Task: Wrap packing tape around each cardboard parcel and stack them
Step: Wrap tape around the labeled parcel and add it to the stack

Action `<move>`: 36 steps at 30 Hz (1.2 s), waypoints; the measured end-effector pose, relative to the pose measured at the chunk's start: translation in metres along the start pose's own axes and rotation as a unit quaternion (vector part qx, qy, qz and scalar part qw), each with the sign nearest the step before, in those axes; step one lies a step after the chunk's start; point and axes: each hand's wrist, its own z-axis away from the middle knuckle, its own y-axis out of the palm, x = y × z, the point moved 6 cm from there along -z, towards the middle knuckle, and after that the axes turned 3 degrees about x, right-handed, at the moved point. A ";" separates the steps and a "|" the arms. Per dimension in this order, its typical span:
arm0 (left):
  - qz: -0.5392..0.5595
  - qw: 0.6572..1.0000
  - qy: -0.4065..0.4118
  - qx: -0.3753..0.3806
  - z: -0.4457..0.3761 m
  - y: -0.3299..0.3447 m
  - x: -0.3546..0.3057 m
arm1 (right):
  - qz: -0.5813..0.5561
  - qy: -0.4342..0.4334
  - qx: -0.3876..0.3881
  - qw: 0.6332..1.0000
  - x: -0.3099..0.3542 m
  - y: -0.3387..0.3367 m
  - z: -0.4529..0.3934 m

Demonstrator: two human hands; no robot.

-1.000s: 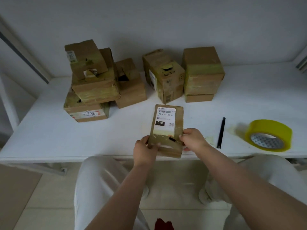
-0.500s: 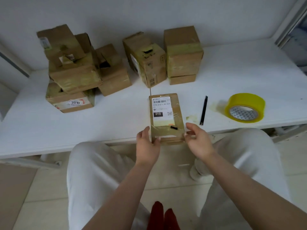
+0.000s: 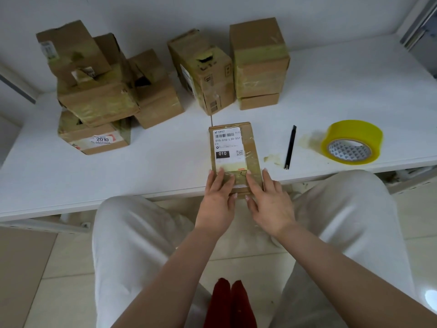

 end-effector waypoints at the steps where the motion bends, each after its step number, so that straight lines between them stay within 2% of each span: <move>1: 0.003 1.000 0.001 -0.003 0.000 0.000 0.000 | 0.018 0.001 -0.002 1.000 0.001 0.000 0.000; 6: 0.007 1.000 0.003 -0.010 0.001 0.000 -0.001 | 0.052 -0.020 -0.017 0.998 0.007 -0.002 0.000; 15: 0.003 1.000 0.004 0.003 0.002 0.000 -0.003 | 0.067 -0.017 0.018 0.997 0.008 0.001 0.000; 19: -0.043 0.999 0.000 0.010 0.000 0.000 -0.007 | 0.033 -0.024 -0.018 0.999 0.004 -0.004 0.001; 22: -0.148 0.985 0.023 0.081 -0.003 0.009 -0.019 | 0.046 -0.066 -0.048 0.996 0.005 -0.005 0.001; 26: -0.192 0.967 0.032 0.164 -0.009 0.017 -0.021 | 0.066 -0.110 -0.027 0.991 0.003 0.006 -0.004; 32: -0.197 0.962 0.047 0.184 -0.011 0.013 -0.015 | 0.050 -0.112 -0.030 0.992 0.005 0.000 -0.005; 36: -0.206 0.958 0.053 0.193 -0.014 0.009 -0.010 | 0.062 -0.111 0.034 0.991 0.009 0.000 -0.008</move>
